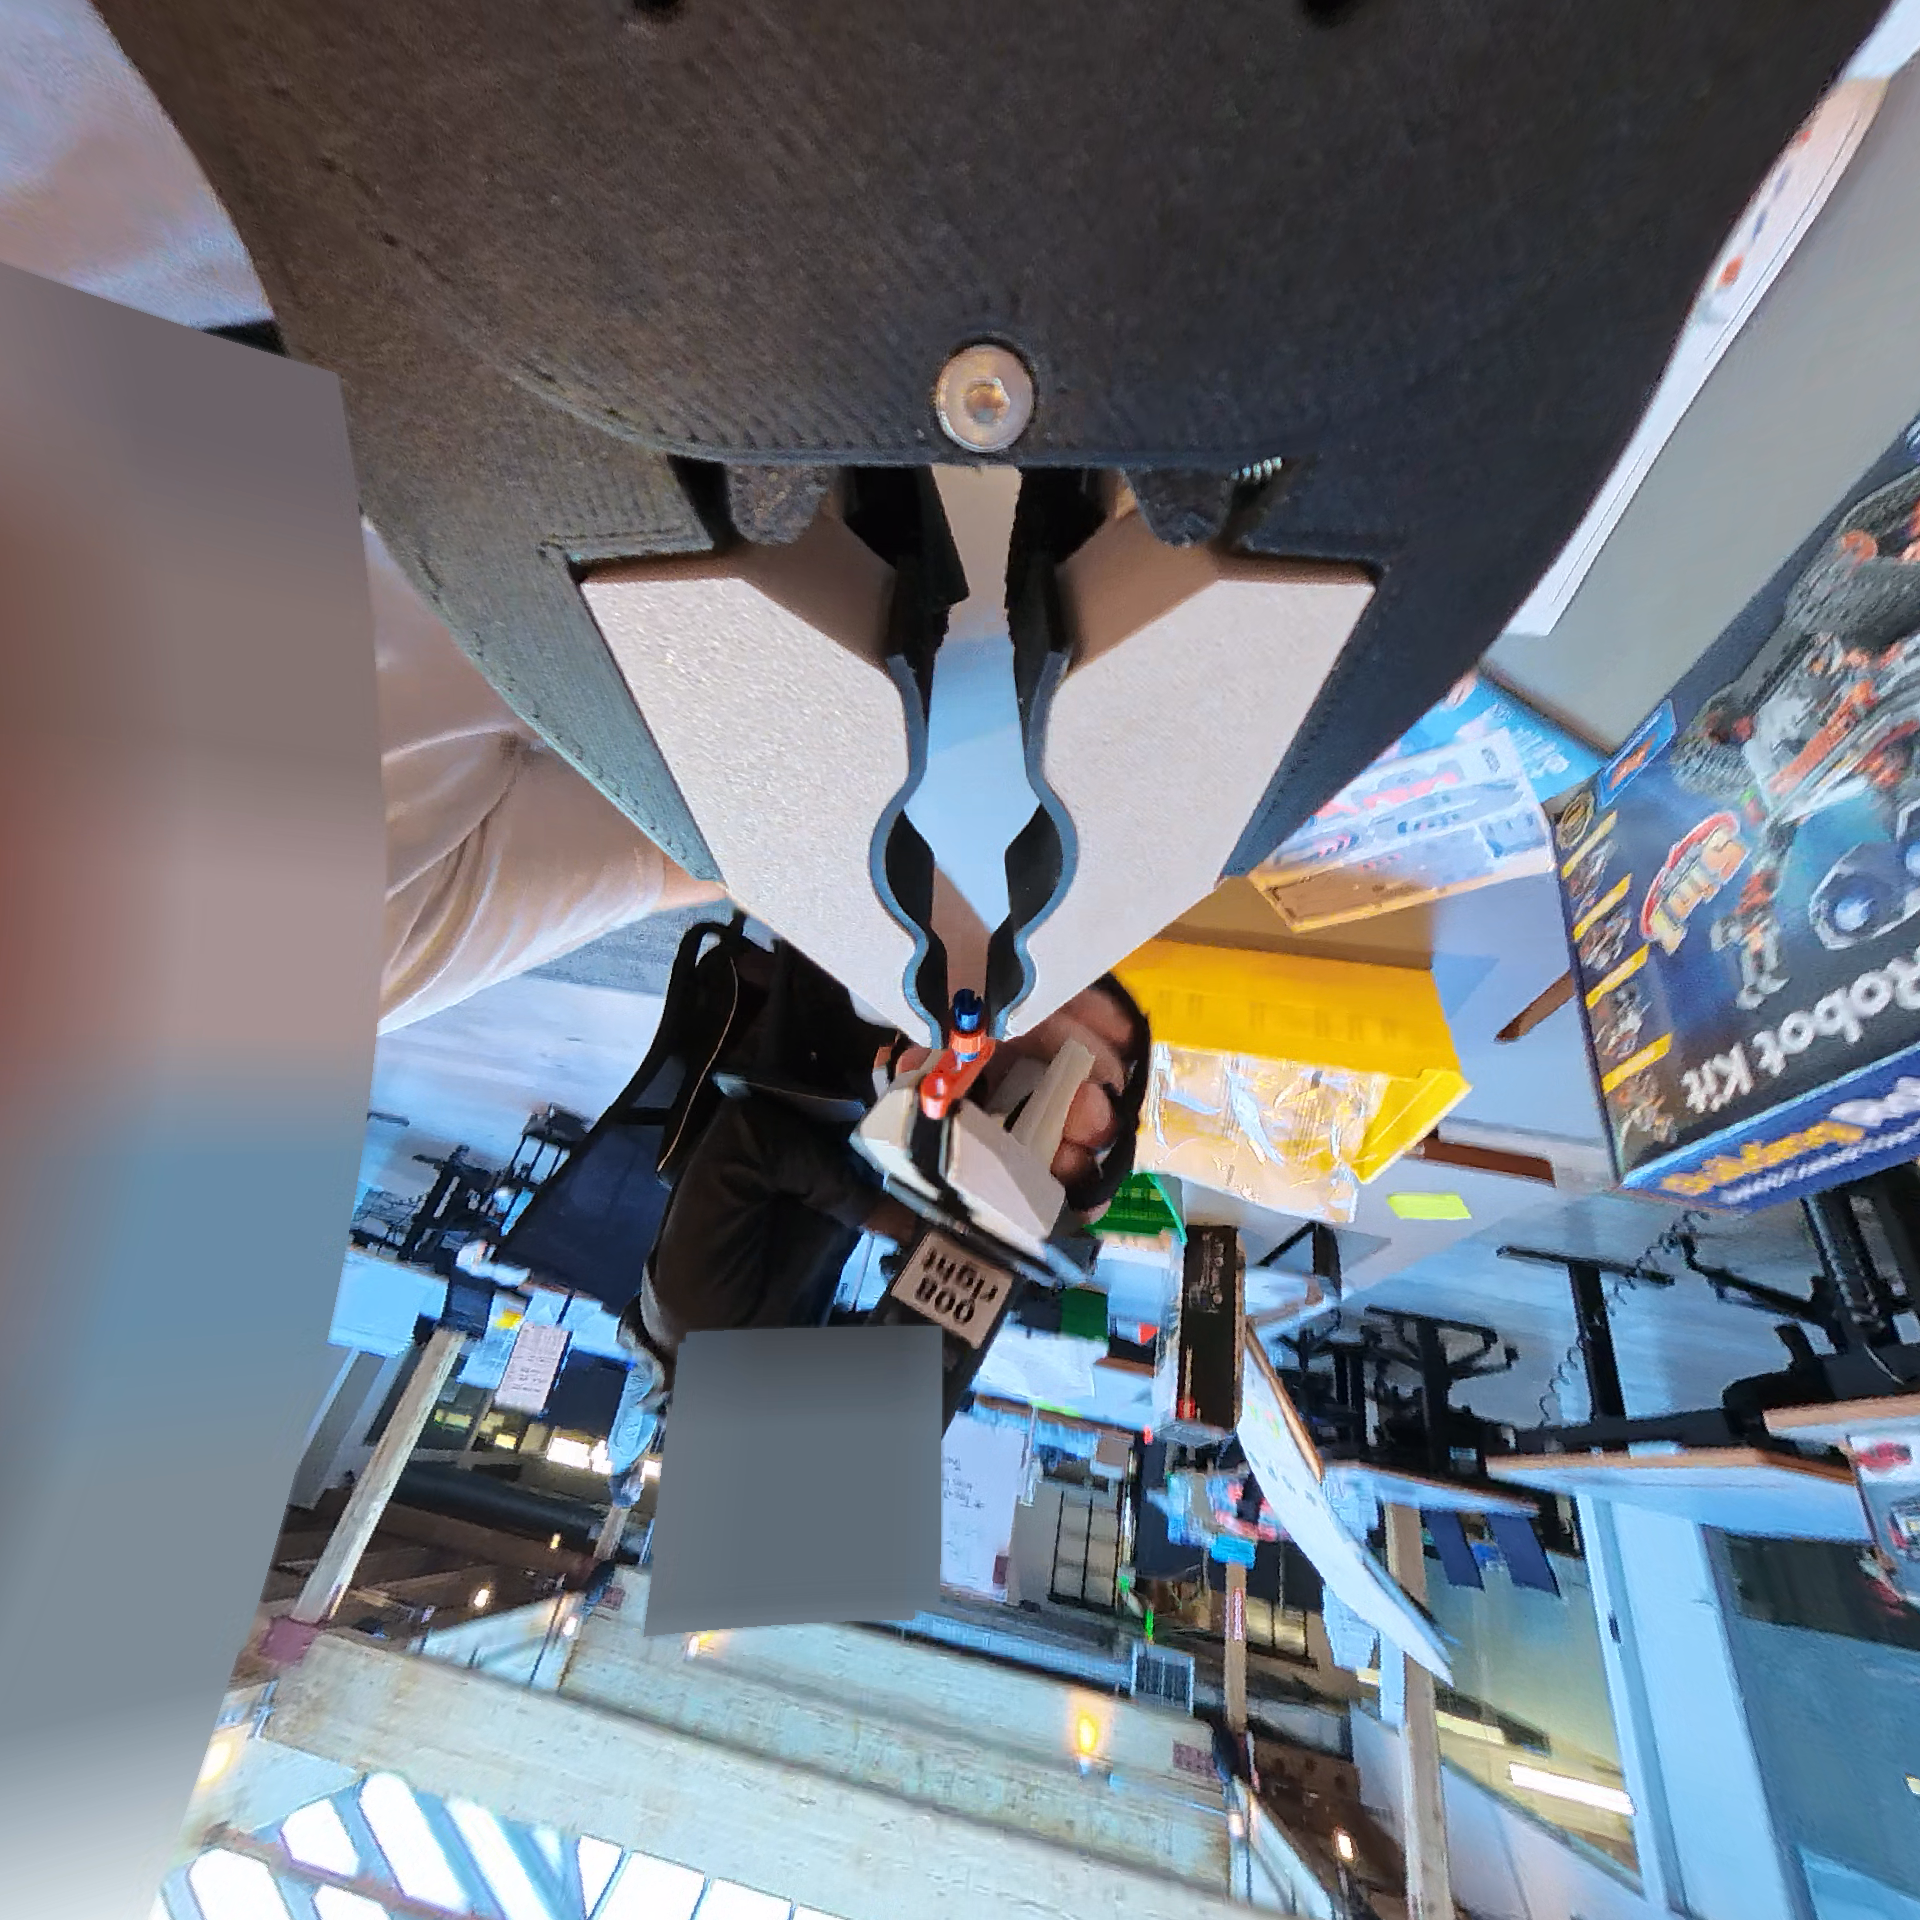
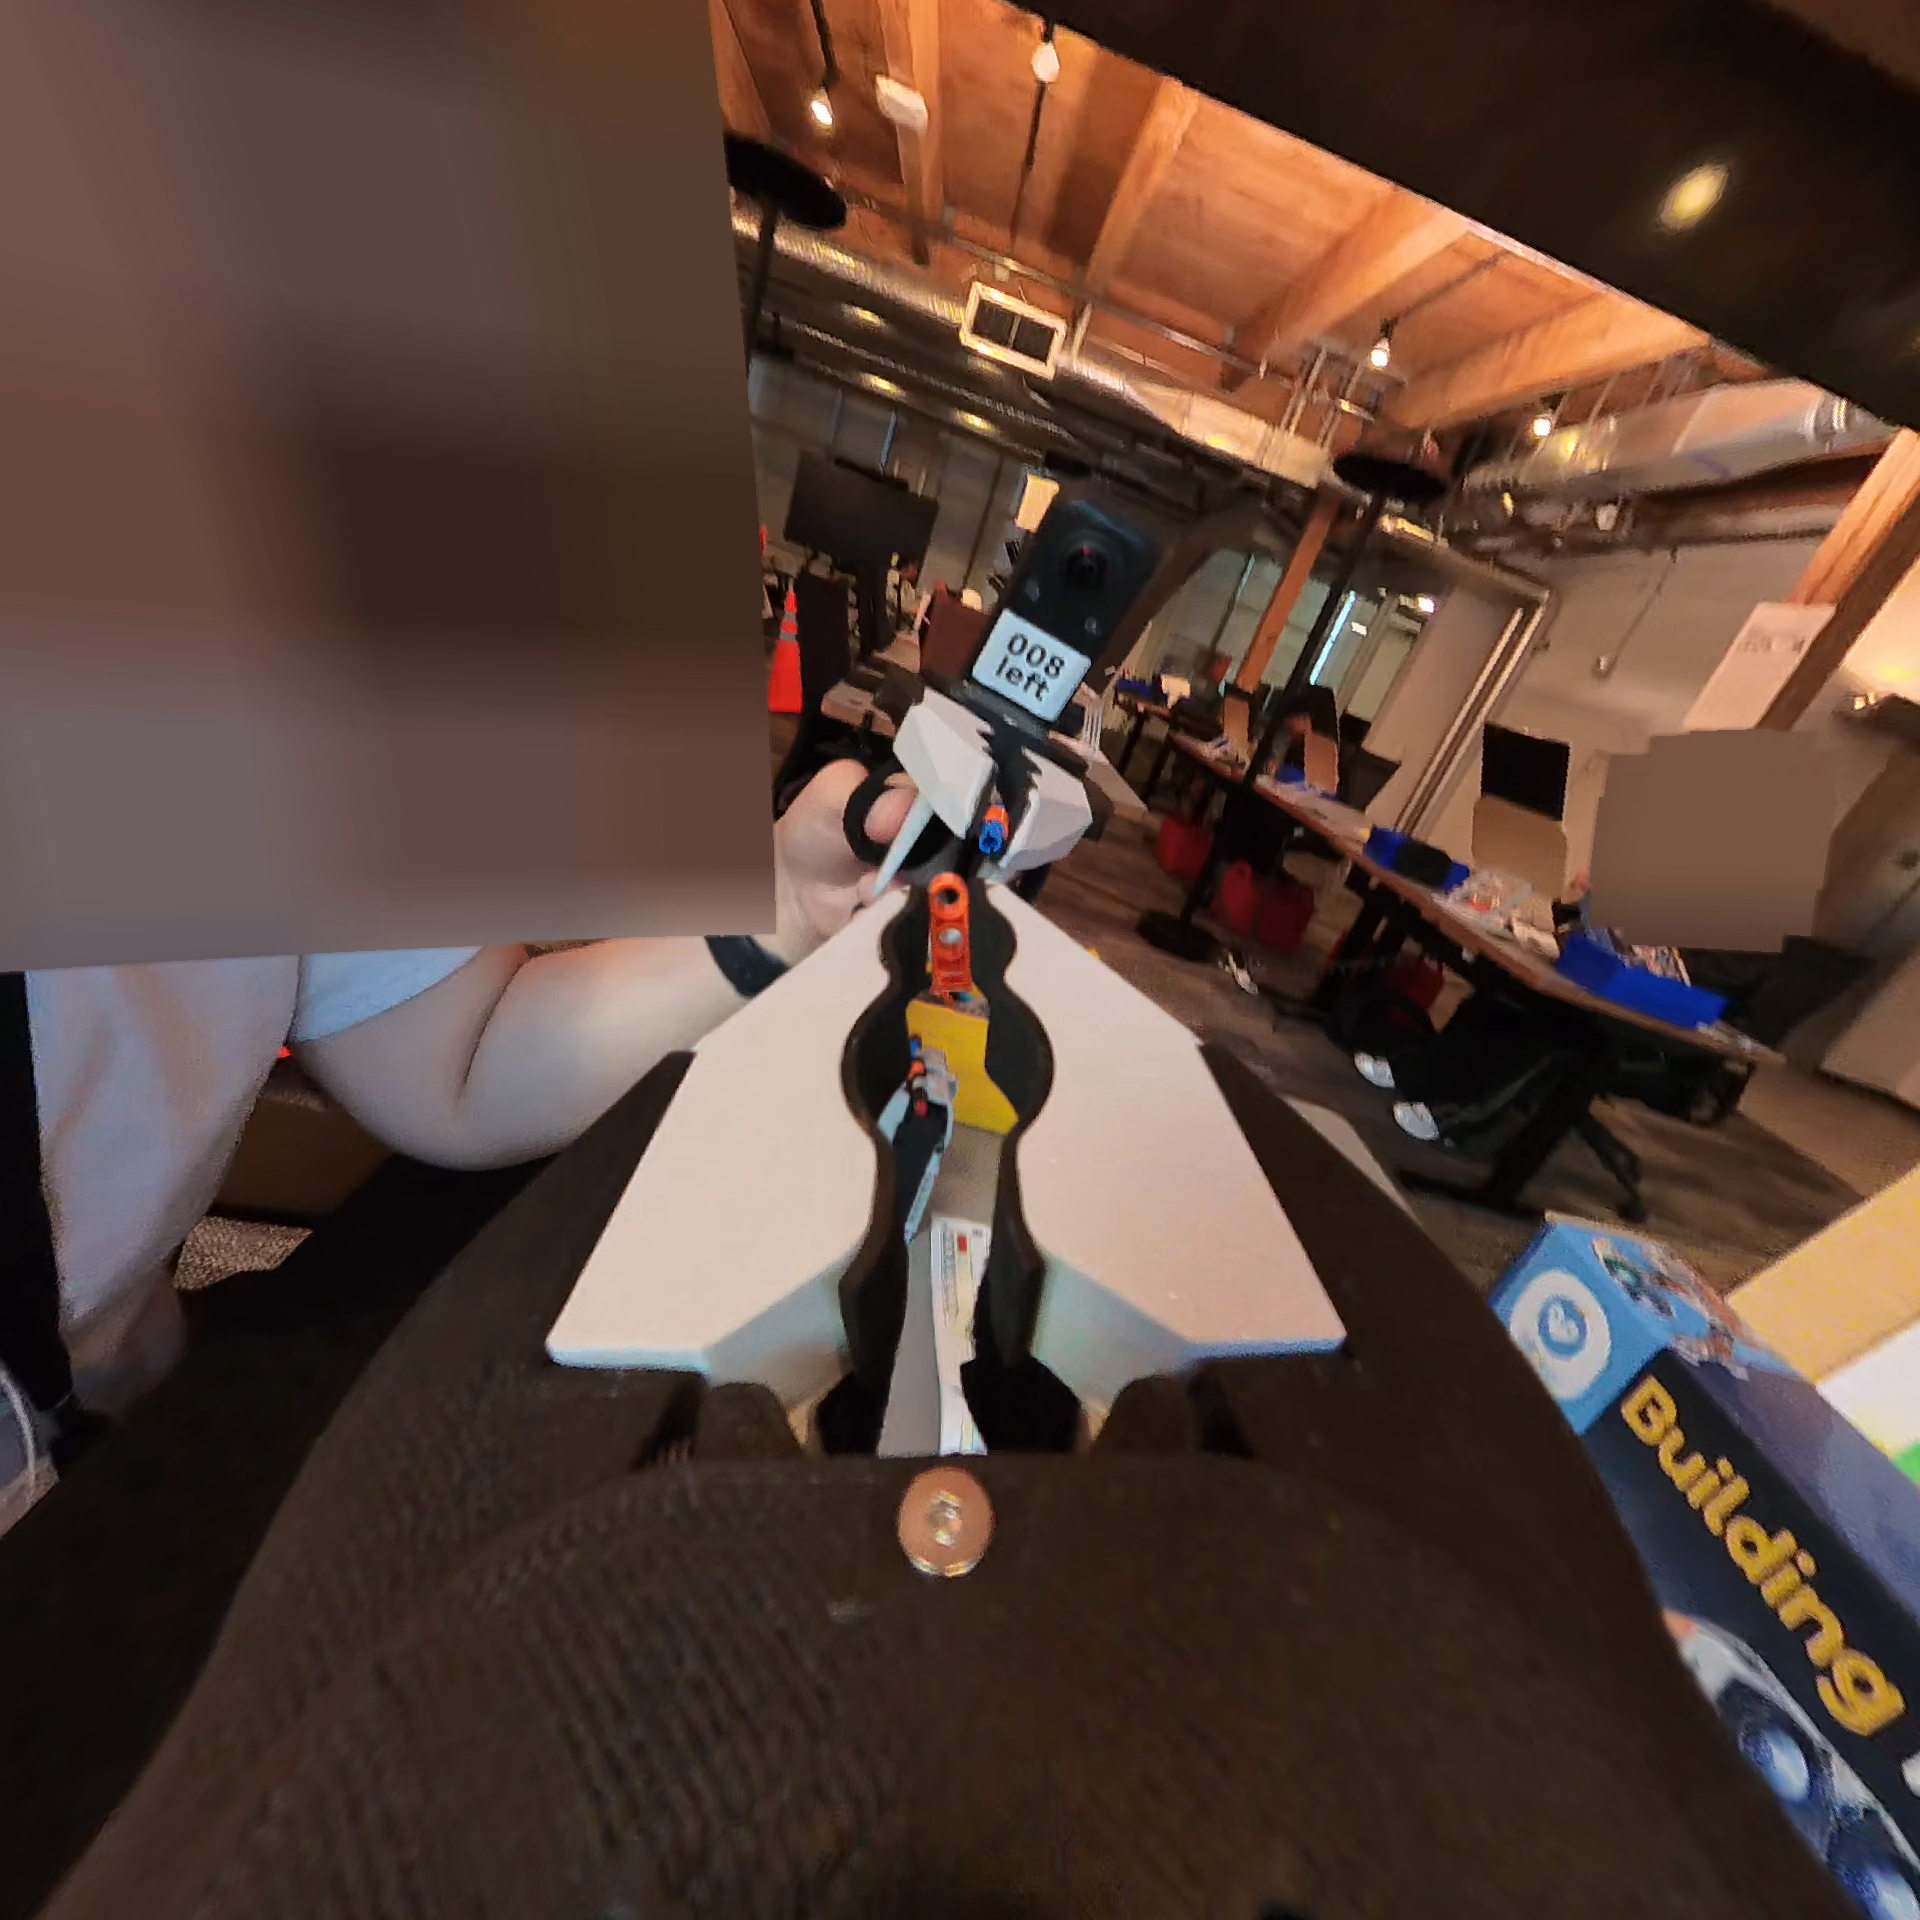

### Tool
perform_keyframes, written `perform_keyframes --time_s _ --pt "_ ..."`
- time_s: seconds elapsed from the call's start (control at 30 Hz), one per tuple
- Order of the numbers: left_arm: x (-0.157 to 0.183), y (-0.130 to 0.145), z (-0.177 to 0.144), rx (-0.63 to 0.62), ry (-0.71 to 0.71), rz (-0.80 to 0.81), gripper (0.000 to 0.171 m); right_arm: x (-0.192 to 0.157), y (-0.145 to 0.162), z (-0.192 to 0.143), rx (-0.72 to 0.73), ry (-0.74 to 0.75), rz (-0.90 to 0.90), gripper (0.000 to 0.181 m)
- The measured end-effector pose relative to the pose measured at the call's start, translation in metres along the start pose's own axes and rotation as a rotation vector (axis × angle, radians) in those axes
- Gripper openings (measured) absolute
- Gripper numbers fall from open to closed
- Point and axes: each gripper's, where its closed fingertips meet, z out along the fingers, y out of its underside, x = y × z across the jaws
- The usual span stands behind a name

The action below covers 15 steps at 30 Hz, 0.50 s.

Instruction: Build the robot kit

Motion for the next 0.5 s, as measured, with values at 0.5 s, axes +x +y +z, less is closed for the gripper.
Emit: perform_keyframes --time_s 0.5 --pt "0.007 -0.006 0.025 0.090 0.060 -0.051 0.005 0.006 -0.015 0.000 0.189 -0.071 0.154 0.006"
